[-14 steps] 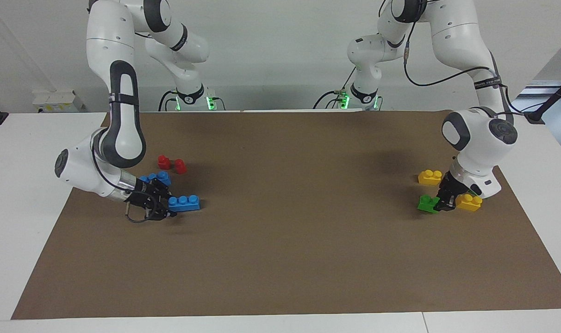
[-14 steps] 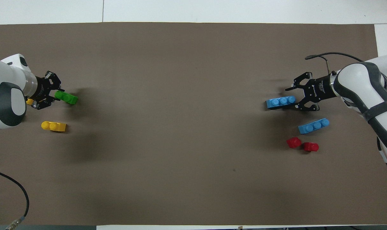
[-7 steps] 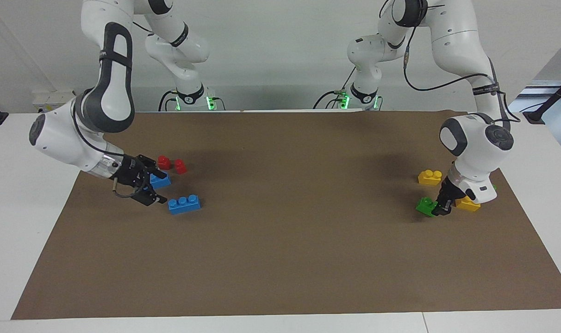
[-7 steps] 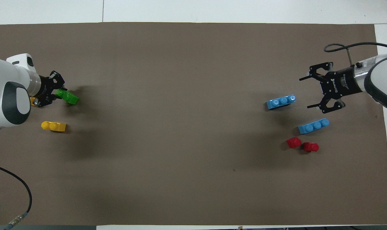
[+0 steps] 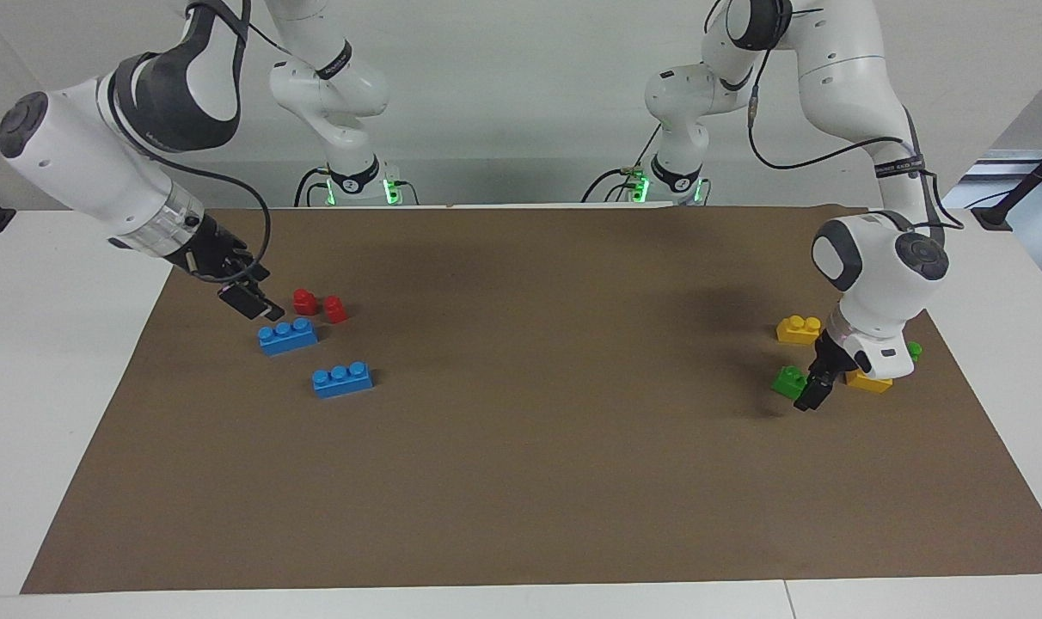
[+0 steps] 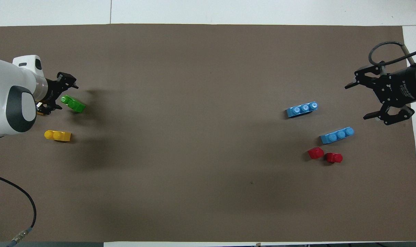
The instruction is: Remove green block with left arm and hold with right
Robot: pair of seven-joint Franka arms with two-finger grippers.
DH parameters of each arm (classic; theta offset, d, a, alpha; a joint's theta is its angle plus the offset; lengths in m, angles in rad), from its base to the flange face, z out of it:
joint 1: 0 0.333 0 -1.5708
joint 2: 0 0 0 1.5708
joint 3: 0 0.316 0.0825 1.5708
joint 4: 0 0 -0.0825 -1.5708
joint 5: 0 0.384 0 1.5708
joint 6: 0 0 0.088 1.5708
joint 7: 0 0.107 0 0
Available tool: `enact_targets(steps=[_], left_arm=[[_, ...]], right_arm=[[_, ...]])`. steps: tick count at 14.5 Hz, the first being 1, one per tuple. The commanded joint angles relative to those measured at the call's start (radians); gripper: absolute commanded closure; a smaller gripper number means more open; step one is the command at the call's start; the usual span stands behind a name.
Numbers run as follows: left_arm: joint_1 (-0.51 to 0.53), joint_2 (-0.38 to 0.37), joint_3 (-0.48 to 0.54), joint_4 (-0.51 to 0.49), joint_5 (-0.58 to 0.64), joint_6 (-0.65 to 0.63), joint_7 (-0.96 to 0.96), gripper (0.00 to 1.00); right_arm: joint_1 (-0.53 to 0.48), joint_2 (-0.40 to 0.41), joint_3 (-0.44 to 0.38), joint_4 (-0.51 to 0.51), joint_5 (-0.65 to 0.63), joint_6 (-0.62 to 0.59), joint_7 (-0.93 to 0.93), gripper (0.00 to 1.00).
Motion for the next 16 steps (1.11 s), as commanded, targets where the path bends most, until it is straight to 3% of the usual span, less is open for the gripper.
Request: enact_targets(steps=[1, 4, 6, 12, 16], left_arm=[[-0.055, -0.061, 0.005, 0.000, 0.092, -0.062, 0.011, 0.00], [-0.087, -0.125, 0.003, 0.001, 0.107, -0.142, 0.045, 0.00], [-0.087, -0.168, 0.000, 0.007, 0.107, -0.217, 0.158, 0.00], [-0.100, -0.296, -0.008, 0.044, 0.104, -0.407, 0.411, 0.00], [-0.092, -0.437, -0.008, 0.053, 0.061, -0.597, 0.638, 0.00]], right_arm=[[0.060, -0.082, 0.003, -0.003, -0.137, -0.048, -0.232, 0.00], [0.109, -0.105, 0.003, -0.001, -0.265, -0.074, -0.576, 0.00], [0.109, -0.105, 0.003, -0.001, -0.265, -0.059, -0.684, 0.00], [0.109, -0.101, 0.005, 0.011, -0.253, -0.004, -0.709, 0.00], [0.108, -0.101, 0.003, 0.004, -0.251, 0.012, -0.718, 0.00]])
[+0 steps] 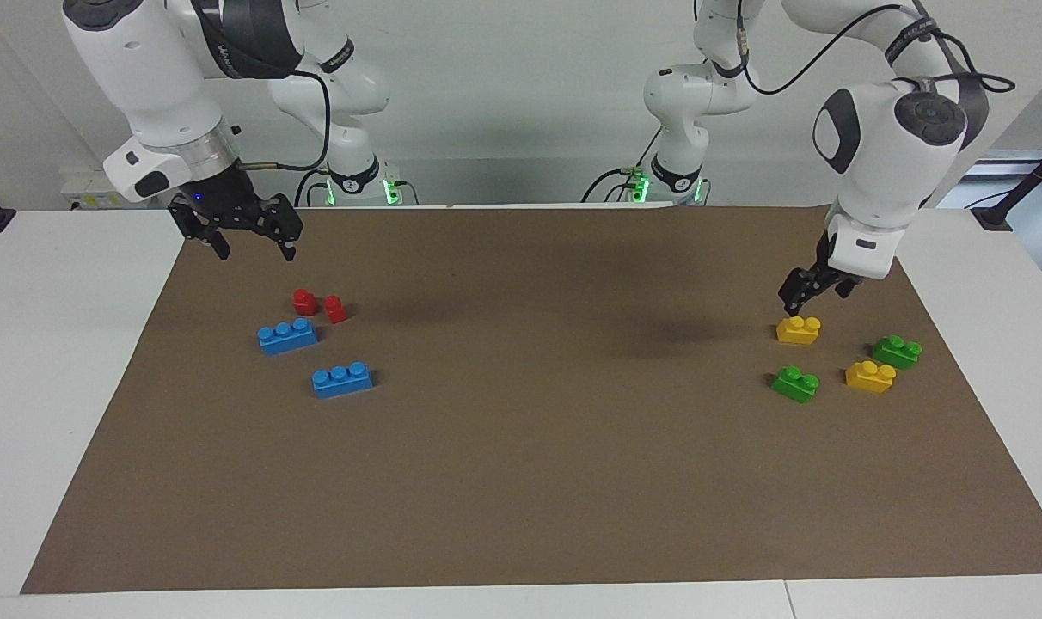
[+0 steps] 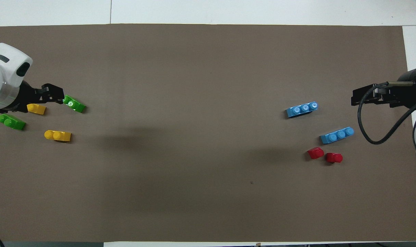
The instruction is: Remove green block with left arm and hold with right
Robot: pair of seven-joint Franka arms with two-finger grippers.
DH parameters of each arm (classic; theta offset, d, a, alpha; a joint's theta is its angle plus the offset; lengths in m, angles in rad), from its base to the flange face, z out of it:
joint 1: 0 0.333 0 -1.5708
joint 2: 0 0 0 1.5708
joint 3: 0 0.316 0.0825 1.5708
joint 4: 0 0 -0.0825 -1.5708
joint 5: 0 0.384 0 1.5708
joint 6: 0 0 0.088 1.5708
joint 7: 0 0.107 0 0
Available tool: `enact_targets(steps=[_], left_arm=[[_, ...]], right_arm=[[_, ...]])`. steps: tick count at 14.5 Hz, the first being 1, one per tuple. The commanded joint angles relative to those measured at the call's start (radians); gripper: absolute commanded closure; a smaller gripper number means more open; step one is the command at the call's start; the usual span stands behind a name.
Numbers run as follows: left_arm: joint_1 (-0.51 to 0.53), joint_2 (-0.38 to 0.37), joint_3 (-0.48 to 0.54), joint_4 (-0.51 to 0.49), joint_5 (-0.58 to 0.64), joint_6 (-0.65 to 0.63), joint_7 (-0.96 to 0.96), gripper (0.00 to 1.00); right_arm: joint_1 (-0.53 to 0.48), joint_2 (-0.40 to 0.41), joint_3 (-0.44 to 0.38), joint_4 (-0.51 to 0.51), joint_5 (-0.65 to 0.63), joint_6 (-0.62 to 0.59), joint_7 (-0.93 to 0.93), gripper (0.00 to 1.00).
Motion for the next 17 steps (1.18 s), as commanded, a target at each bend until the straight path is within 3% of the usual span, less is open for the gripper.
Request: enact_targets(steps=[1, 6, 9, 12, 17], left_arm=[[0.006, -0.107, 0.005, -0.009, -0.047, -0.130, 0.148, 0.00], [0.009, -0.177, 0.016, 0.007, -0.107, -0.210, 0.156, 0.00], [0.032, -0.133, 0.017, 0.108, -0.171, -0.229, 0.138, 0.00], [0.023, -0.092, 0.011, 0.211, -0.144, -0.343, 0.159, 0.00], [0.016, -0.092, 0.008, 0.209, -0.096, -0.336, 0.248, 0.00]], right_arm=[[-0.004, 0.003, 0.001, -0.005, -0.013, 0.015, -0.024, 0.00], [-0.013, 0.001, 0.001, -0.010, -0.019, -0.031, -0.048, 0.00], [-0.013, 0.001, 0.001, -0.010, -0.021, -0.031, -0.048, 0.00], [-0.013, 0.001, 0.001, -0.010, -0.022, -0.034, -0.050, 0.00], [-0.016, 0.001, 0.001, -0.010, -0.022, -0.034, -0.059, 0.00]])
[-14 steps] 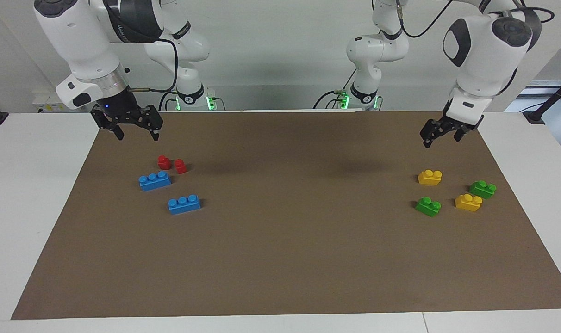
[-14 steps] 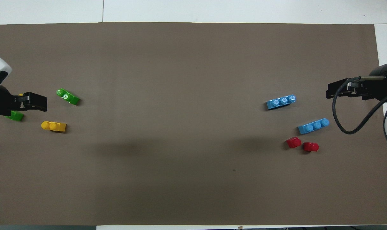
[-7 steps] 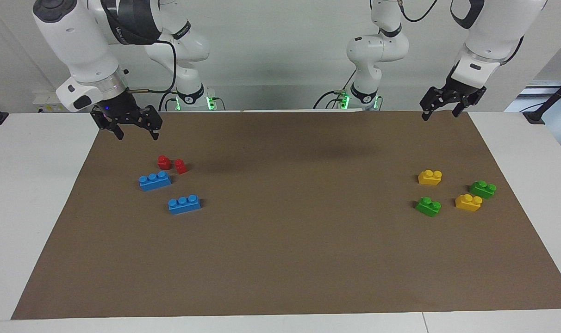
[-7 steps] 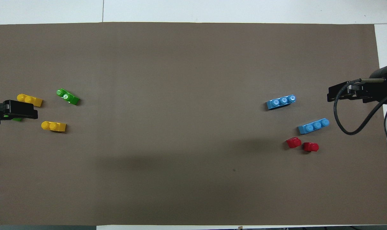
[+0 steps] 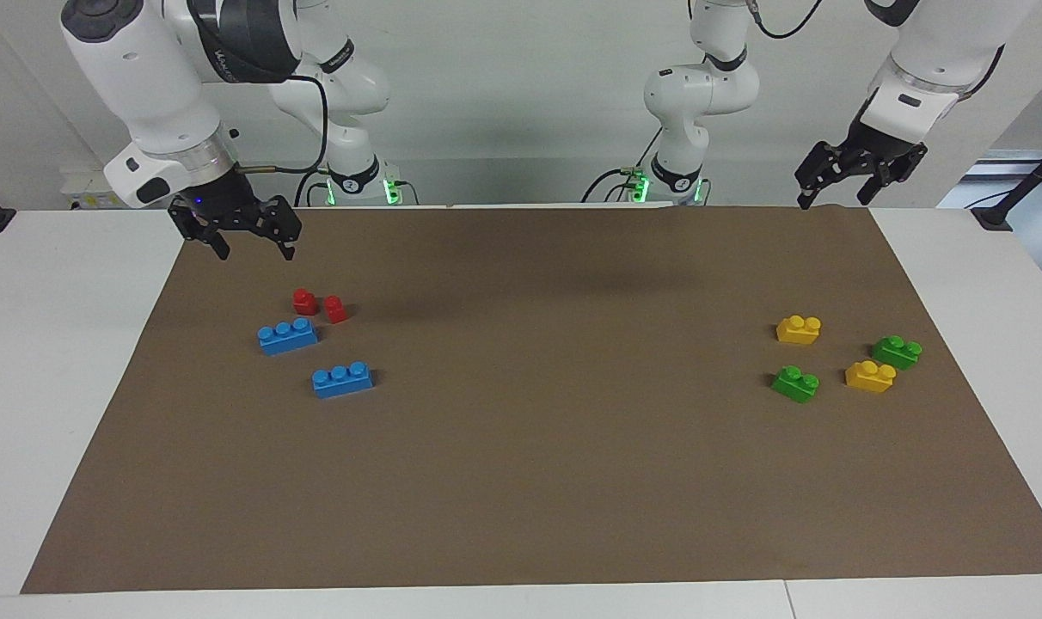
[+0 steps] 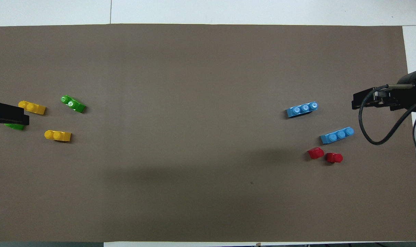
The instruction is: Remove green block with left arm and hold with right
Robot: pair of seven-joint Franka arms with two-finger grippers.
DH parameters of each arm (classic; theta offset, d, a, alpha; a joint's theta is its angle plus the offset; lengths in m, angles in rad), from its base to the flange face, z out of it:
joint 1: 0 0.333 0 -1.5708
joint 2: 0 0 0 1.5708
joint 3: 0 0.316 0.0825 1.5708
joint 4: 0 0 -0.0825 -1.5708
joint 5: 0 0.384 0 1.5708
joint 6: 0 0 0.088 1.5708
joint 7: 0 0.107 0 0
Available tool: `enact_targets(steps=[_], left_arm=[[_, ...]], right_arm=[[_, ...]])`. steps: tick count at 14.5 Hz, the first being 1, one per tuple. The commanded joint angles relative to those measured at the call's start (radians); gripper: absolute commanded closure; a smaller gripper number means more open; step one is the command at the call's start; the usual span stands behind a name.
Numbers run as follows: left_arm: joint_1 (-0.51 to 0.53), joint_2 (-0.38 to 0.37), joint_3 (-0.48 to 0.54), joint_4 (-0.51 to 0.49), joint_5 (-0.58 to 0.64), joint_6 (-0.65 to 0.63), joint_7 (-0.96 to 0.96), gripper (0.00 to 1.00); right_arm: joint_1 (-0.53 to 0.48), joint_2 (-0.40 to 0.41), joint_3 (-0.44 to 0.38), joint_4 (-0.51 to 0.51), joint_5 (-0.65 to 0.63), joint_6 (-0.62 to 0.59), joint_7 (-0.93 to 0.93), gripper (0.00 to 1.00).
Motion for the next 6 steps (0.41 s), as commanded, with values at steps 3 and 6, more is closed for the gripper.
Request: enact_targets(steps=[3, 6], left_arm=[[0.001, 0.010, -0.006, 0.013, 0.021, -0.015, 0.037, 0.00], [0.003, 0.010, -0.006, 0.016, 0.018, -0.016, 0.037, 0.00]], right_arm=[[-0.013, -0.004, 0.006, -0.006, -0.021, -0.009, -0.033, 0.00], [-0.013, -0.004, 0.006, -0.007, -0.023, -0.009, -0.049, 0.00]])
